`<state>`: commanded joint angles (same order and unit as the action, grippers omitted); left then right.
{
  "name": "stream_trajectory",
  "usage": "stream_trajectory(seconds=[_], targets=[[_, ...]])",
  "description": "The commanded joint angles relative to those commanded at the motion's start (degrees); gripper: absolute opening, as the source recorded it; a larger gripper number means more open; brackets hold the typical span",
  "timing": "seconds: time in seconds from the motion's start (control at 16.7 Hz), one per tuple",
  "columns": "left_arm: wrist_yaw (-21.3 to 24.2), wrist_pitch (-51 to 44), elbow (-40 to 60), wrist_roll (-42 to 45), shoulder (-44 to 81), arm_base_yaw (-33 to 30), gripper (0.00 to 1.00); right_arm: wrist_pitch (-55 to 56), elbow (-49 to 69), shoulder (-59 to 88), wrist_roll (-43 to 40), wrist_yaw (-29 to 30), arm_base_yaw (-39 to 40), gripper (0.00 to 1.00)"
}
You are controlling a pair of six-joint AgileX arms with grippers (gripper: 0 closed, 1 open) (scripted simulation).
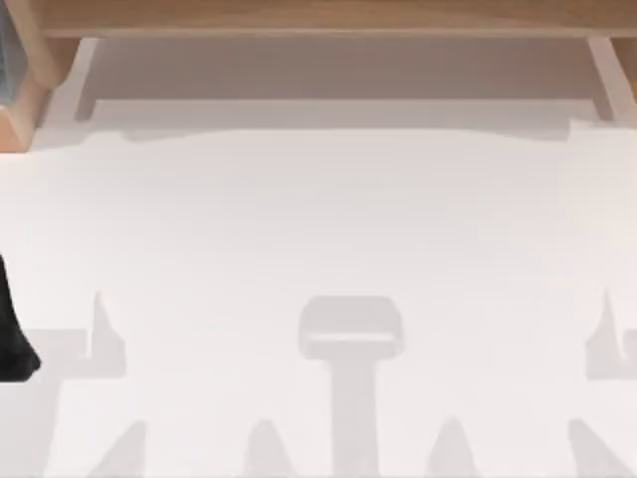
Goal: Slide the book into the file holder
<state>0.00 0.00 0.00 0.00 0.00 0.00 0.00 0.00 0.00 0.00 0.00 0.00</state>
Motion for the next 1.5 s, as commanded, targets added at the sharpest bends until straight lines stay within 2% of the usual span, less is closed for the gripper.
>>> stream_trajectory(seconds=[0.3,0.54,0.78,1.26,1.5], targets=[[-1.1,-0.2,3.5,0.0,3.5,-1.1,1.00,0.0,0.0,0.0,0.0,0.0,0.0,1.00],[-4.6,-0.9,16.7,0.1,16.4,-5.0,1.00,0.0,0.0,0.0,0.0,0.0,0.0,1.00],[-9.6,-2.0,37.5,0.3,36.2,-10.4,1.00,0.0,0.0,0.0,0.0,0.0,0.0,1.00],[-20.7,-4.3,86.1,0.5,80.8,-22.3,1.00,0.0,0.0,0.0,0.0,0.0,0.0,1.00],[-25.3,-5.3,105.9,0.5,99.0,-27.2,1.00,0.0,0.0,0.0,0.0,0.0,0.0,1.00]])
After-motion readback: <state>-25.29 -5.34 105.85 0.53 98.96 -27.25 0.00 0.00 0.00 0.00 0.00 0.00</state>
